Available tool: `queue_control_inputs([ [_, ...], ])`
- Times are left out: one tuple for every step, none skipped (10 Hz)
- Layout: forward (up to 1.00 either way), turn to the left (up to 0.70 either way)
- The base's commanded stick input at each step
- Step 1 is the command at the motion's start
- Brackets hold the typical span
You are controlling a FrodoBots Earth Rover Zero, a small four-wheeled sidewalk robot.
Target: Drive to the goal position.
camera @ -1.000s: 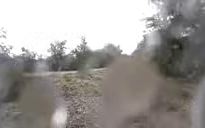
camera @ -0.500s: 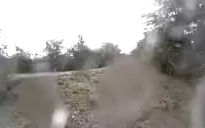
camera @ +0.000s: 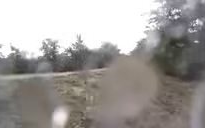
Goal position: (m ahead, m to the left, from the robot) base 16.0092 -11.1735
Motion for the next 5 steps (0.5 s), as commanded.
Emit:
queue_control_inputs([
  [0.85, 0.00],
  [0.85, 0.00],
  [0.85, 0.00],
  [0.85, 0.00],
  [0.85, 0.00],
])
